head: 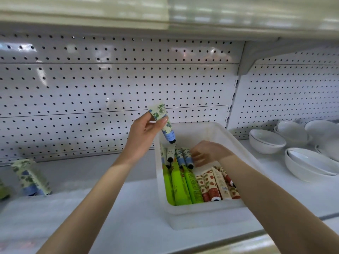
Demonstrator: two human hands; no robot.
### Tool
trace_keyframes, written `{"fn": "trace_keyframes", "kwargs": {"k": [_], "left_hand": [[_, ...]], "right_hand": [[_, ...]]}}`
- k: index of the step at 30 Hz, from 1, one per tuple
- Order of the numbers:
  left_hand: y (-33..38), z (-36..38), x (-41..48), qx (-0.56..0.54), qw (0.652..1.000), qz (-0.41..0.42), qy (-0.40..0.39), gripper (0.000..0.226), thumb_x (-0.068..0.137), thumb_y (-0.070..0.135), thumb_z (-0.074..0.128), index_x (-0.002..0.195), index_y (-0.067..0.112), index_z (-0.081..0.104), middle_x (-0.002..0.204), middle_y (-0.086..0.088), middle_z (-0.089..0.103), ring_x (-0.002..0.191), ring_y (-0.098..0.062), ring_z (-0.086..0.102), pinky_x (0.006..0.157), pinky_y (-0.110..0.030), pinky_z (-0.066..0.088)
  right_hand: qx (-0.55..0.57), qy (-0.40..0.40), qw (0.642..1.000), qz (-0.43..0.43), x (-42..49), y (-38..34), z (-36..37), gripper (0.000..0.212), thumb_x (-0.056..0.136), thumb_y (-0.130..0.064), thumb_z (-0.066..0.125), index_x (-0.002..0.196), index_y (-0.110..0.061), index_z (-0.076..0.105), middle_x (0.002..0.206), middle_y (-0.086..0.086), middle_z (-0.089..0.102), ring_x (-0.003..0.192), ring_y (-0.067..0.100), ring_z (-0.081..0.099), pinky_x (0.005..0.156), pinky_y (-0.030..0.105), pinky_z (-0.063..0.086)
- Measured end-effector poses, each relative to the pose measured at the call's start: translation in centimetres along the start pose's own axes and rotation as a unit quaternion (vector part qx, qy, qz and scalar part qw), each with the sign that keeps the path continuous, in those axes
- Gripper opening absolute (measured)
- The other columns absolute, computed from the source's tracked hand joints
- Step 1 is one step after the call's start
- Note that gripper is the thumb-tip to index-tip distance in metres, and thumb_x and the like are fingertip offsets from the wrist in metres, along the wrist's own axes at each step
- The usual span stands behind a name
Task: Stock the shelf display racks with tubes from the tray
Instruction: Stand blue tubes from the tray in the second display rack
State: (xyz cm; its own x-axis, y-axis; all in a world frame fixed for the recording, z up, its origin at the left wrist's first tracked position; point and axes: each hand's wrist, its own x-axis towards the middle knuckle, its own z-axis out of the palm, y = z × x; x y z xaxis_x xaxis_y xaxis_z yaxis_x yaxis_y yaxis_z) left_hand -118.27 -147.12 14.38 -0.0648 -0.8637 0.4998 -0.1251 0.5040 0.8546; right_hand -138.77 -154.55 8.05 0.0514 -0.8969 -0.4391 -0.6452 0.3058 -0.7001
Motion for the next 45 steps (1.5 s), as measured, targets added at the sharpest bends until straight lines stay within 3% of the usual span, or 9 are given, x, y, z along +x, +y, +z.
{"fn": "trace_keyframes", "kwargs": {"k": [2, 6, 8, 11, 17, 20, 24, 35, 45], "left_hand": [[0.0, -0.1, -0.2, 0.002, 1.000, -0.002, 0.001, 0.011, 0.090, 0.022, 0.057, 0.098, 0.027, 0.061, 0.096, 0.013, 0.065, 0.081, 0.008, 0.061, 0.078, -0.010, 0.046], [0.0, -0.5, -0.7, 0.010, 1.000, -0.008, 0.010, 0.011, 0.090, 0.021, 0.057, 0.100, 0.024, 0.061, 0.096, 0.013, 0.065, 0.082, 0.009, 0.061, 0.075, -0.008, 0.045], [-0.1, -0.7, -0.9, 0.016, 1.000, -0.012, 0.018, 0.011, 0.090, 0.021, 0.057, 0.100, 0.023, 0.061, 0.097, 0.011, 0.065, 0.082, 0.009, 0.061, 0.076, -0.008, 0.046], [0.1, -1.2, -1.4, 0.023, 0.999, -0.019, 0.030, 0.008, 0.090, 0.020, 0.058, 0.094, 0.025, 0.062, 0.094, 0.011, 0.065, 0.079, 0.009, 0.061, 0.078, -0.010, 0.047], [0.4, -2.3, -2.4, 0.016, 0.997, -0.051, 0.061, 0.007, 0.090, 0.020, 0.058, 0.092, 0.025, 0.062, 0.092, 0.009, 0.066, 0.086, -0.005, 0.063, 0.086, -0.026, 0.052], [1.1, -2.9, -2.9, 0.003, 0.994, -0.060, 0.090, 0.008, 0.089, 0.014, 0.059, 0.089, 0.021, 0.062, 0.083, 0.008, 0.065, 0.079, -0.006, 0.063, 0.077, -0.026, 0.056], [2.4, -4.1, -4.0, 0.005, 0.991, -0.058, 0.123, 0.009, 0.089, 0.009, 0.059, 0.097, 0.008, 0.060, 0.081, 0.003, 0.063, 0.070, 0.000, 0.063, 0.068, -0.024, 0.057], [6.7, -10.9, -8.9, 0.059, 0.971, -0.061, 0.222, 0.010, 0.085, 0.008, 0.064, 0.093, 0.015, 0.065, 0.090, -0.001, 0.068, 0.077, -0.010, 0.065, 0.061, -0.014, 0.053], [7.6, -17.7, -10.5, 0.127, 0.970, -0.069, 0.196, 0.013, 0.082, 0.012, 0.069, 0.084, 0.020, 0.059, 0.083, -0.001, 0.058, 0.072, -0.012, 0.062, 0.065, -0.020, 0.057]], "right_hand": [[0.006, 0.008, 1.000, -0.001, -0.2, -0.1, 0.5, 0.021, 0.094, -0.016, 0.048, 0.096, 0.001, 0.061, 0.083, 0.012, 0.063, 0.080, 0.024, 0.061, 0.096, 0.043, 0.049], [-0.015, 0.014, 1.000, -0.003, -0.2, -0.3, 1.3, 0.016, 0.091, -0.013, 0.055, 0.077, -0.006, 0.055, 0.065, 0.005, 0.052, 0.054, 0.015, 0.049, 0.069, 0.030, 0.049], [0.027, 0.004, 1.000, -0.011, -0.3, -0.4, 1.5, 0.009, 0.091, -0.011, 0.056, 0.086, -0.003, 0.057, 0.071, 0.006, 0.052, 0.057, 0.015, 0.049, 0.063, 0.027, 0.050], [0.074, -0.019, 0.996, -0.045, -0.4, -0.9, 1.4, 0.023, 0.088, -0.016, 0.062, 0.109, -0.005, 0.059, 0.092, 0.006, 0.061, 0.077, 0.016, 0.060, 0.070, 0.028, 0.054], [0.160, -0.011, 0.983, -0.086, -1.5, -2.5, 1.3, 0.021, 0.085, -0.010, 0.067, 0.102, -0.005, 0.056, 0.095, 0.011, 0.063, 0.076, 0.017, 0.061, 0.068, 0.028, 0.055], [0.248, 0.024, 0.959, -0.135, -2.6, -3.9, 0.5, 0.036, 0.083, -0.007, 0.068, 0.115, -0.004, 0.051, 0.109, 0.016, 0.062, 0.087, 0.024, 0.063, 0.061, 0.029, 0.056], [0.321, -0.016, 0.918, -0.232, -5.3, -5.7, 0.2, 0.018, 0.086, -0.010, 0.065, 0.100, -0.014, 0.055, 0.102, 0.008, 0.064, 0.085, 0.021, 0.063, 0.064, 0.028, 0.056], [0.218, -0.127, 0.892, -0.376, -12.6, -11.4, 4.2, 0.007, 0.090, -0.020, 0.061, 0.094, -0.017, 0.056, 0.096, 0.003, 0.064, 0.073, 0.009, 0.064, 0.069, 0.027, 0.058], [0.101, -0.083, 0.907, -0.400, -13.5, -15.3, 11.9, 0.017, 0.088, -0.021, 0.063, 0.099, -0.012, 0.053, 0.098, 0.005, 0.061, 0.085, 0.014, 0.063, 0.070, 0.029, 0.059]]}}
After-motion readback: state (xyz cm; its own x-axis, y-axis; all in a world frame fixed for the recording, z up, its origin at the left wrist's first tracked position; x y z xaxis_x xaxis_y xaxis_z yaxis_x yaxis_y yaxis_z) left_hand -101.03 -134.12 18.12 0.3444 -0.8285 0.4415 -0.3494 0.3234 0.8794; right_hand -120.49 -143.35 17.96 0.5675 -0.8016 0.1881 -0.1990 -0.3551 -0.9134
